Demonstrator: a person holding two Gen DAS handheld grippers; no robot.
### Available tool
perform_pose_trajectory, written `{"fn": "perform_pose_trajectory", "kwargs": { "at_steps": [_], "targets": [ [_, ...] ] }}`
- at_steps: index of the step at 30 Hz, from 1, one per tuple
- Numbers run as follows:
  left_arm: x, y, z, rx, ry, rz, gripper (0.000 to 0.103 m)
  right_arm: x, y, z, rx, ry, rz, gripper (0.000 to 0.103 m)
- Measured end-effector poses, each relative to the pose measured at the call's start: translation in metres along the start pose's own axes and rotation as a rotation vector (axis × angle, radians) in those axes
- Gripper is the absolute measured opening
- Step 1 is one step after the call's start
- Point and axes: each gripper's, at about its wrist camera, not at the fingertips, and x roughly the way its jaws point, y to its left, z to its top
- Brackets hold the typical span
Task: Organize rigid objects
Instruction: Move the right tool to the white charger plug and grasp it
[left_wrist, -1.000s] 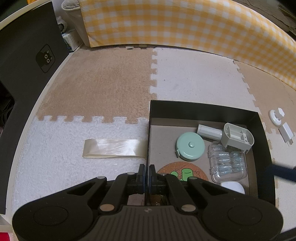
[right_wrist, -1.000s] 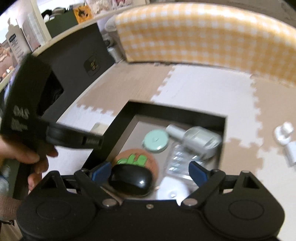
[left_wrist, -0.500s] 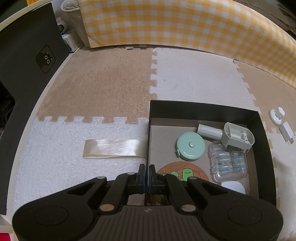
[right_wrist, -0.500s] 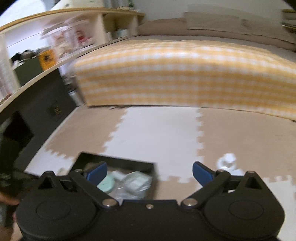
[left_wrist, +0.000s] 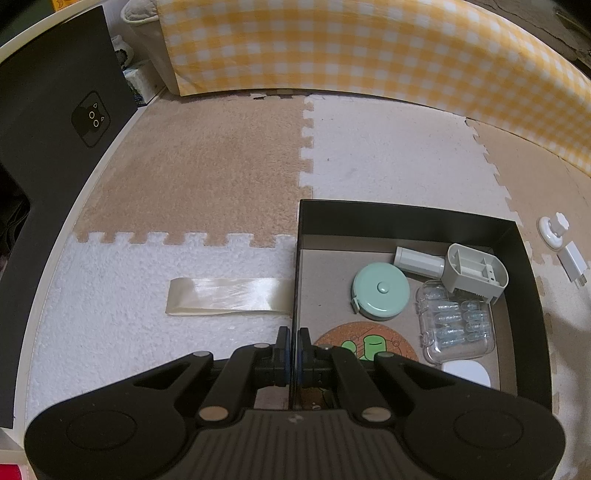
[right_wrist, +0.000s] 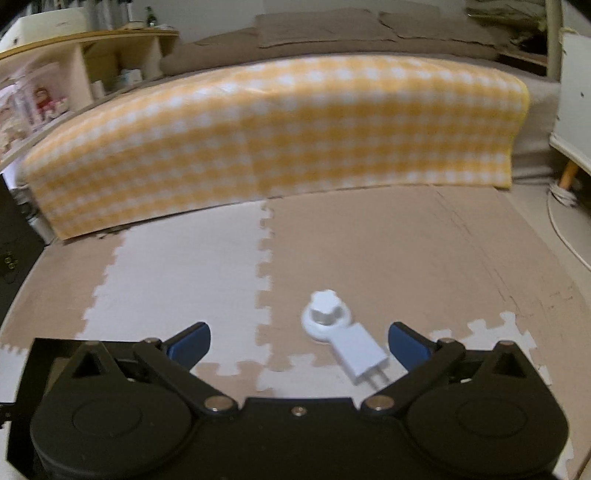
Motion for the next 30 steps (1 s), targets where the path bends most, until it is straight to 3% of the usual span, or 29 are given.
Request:
{"fn": "perform_pose_trajectory", "kwargs": {
  "at_steps": [13, 15, 20, 30],
  "targets": [
    [0.0, 0.0, 0.0, -0.001, 0.0, -0.001, 0.002, 0.038, -0.04, -0.029, -0.05, -0.032, -0.037, 0.103],
    [0.0, 0.0, 0.0, -0.002, 0.0, -0.001, 0.002, 0.043, -0.04, -0.033, -0.076, -0.027, -0.027, 0.102],
    [0.0, 0.001, 0.0, -0.001, 0.0, -0.002, 0.002, 0.054, -0.036, -0.035, -0.12, -0.019, -0.008, 0.082],
    [0.0, -0.001, 0.0, 0.006, -0.002, 0.002, 0.002, 0.06, -0.036, -0.035, -0.067, 0.047, 0.122, 0.083]
  ]
}}
